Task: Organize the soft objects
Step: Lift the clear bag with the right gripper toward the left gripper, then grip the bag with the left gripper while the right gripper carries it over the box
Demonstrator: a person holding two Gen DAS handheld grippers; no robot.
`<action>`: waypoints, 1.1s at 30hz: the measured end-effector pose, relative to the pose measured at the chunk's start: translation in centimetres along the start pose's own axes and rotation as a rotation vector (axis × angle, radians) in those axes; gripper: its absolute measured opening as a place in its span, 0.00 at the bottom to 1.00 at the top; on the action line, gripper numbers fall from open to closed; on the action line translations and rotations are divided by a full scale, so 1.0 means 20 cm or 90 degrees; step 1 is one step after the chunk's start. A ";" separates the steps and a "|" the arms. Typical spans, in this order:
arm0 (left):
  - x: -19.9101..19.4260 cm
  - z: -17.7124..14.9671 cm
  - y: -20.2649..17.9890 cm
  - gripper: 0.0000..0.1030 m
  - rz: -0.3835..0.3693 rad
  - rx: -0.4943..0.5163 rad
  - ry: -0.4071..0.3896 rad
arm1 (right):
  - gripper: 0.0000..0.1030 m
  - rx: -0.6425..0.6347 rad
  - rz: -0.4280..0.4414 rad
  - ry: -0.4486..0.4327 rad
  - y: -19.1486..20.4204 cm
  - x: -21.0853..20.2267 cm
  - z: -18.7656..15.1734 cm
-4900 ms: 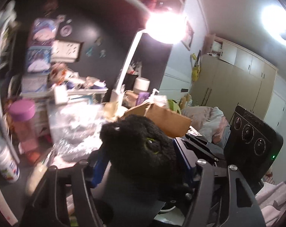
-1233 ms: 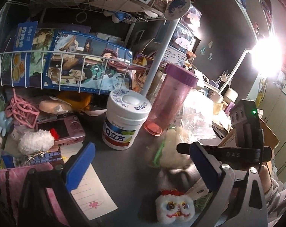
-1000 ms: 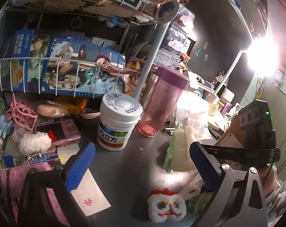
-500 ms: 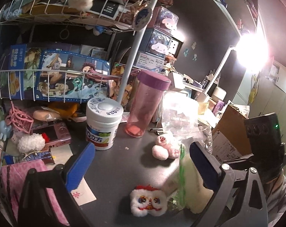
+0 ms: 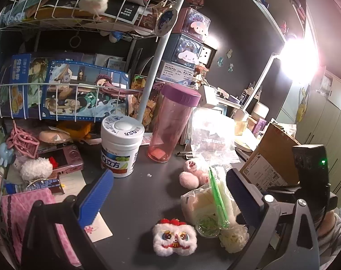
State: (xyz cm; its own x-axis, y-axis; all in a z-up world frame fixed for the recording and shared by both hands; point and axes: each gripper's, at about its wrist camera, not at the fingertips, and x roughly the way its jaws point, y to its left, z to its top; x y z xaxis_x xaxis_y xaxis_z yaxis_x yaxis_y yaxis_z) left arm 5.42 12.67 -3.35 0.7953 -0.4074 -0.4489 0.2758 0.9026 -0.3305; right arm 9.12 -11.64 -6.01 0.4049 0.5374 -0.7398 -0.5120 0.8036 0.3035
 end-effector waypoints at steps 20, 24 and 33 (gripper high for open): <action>0.02 -0.02 0.08 0.97 0.010 -0.016 0.007 | 0.79 -0.098 -0.130 -0.052 0.12 0.17 0.05; 0.06 -0.02 0.05 0.97 0.001 -0.010 0.019 | 0.58 -0.136 -0.155 -0.036 0.14 0.18 0.02; 0.10 -0.01 -0.12 0.97 -0.021 0.023 0.043 | 0.36 -0.175 -0.135 -0.089 0.18 0.05 -0.01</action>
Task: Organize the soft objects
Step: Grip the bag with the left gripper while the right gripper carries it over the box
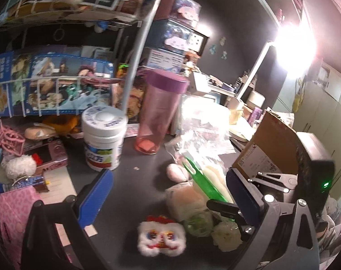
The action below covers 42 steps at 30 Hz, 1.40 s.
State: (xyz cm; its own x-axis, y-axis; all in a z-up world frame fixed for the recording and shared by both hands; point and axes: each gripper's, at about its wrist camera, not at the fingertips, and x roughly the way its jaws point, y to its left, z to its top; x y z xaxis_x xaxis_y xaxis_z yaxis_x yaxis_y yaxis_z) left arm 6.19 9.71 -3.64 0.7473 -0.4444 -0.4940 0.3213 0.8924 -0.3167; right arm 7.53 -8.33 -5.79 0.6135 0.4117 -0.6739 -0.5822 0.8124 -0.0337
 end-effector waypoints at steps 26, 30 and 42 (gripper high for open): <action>0.02 0.35 -1.07 0.41 -0.157 0.182 -0.075 | 0.36 0.015 0.062 -0.309 -0.47 -0.89 -0.06; 0.14 0.39 -1.22 0.41 -0.169 0.207 -0.056 | 0.36 0.036 0.039 -0.317 -0.61 -0.94 -0.12; 0.53 0.36 -1.46 0.41 -0.147 0.258 0.045 | 0.37 0.100 0.004 -0.261 -0.96 -0.86 -0.28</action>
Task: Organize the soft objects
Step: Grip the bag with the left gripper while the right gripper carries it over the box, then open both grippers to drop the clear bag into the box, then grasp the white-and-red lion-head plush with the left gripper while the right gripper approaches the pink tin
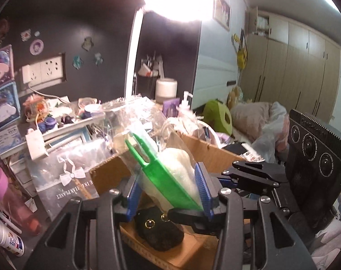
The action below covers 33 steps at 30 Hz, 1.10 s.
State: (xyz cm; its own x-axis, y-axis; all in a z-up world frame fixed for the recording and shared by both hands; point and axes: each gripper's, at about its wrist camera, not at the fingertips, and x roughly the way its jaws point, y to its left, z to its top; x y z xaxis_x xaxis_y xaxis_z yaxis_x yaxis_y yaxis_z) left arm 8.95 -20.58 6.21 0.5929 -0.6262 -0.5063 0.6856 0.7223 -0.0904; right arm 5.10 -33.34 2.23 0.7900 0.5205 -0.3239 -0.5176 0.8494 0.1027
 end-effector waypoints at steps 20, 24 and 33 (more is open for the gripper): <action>-0.17 -0.06 0.11 0.87 0.083 -0.010 -0.034 | 0.58 -0.030 -0.101 0.052 0.03 -0.02 -0.02; -0.35 -0.13 0.21 0.89 0.115 -0.034 -0.059 | 0.58 -0.039 -0.069 0.024 0.14 -0.05 0.03; -0.71 -0.41 0.48 0.90 0.227 -0.085 -0.076 | 0.58 -0.080 0.059 0.001 0.55 0.01 0.10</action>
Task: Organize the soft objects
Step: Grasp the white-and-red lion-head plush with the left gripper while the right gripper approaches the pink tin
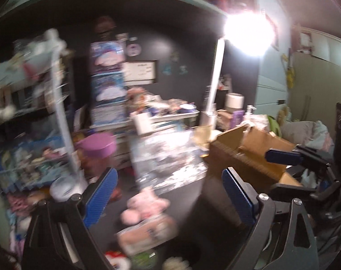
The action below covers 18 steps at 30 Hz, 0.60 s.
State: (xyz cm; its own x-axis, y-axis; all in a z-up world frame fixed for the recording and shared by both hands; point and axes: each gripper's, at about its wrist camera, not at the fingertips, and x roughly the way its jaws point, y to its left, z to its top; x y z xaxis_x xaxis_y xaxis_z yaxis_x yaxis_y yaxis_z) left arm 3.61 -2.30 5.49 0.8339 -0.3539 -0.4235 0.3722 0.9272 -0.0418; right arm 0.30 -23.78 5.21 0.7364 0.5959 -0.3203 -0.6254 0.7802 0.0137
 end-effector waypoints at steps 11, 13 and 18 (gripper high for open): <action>0.00 -0.45 0.44 0.90 0.061 -0.081 0.091 | 0.58 -0.017 0.087 0.131 0.34 0.39 -0.12; 0.03 -0.53 0.49 0.90 0.055 -0.096 0.115 | 0.58 -0.006 0.066 0.176 0.35 0.48 -0.21; 0.10 -0.71 0.52 0.90 0.036 -0.103 0.167 | 0.58 0.004 0.025 0.257 0.32 0.58 -0.35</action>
State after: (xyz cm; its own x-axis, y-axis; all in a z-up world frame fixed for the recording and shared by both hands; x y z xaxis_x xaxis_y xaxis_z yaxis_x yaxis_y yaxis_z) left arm 3.30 8.39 -8.58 0.7104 -0.2770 -0.6470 0.2412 0.9594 -0.1460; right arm 3.15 -13.22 -5.02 0.5505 0.5039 -0.6656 -0.6489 0.7599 0.0386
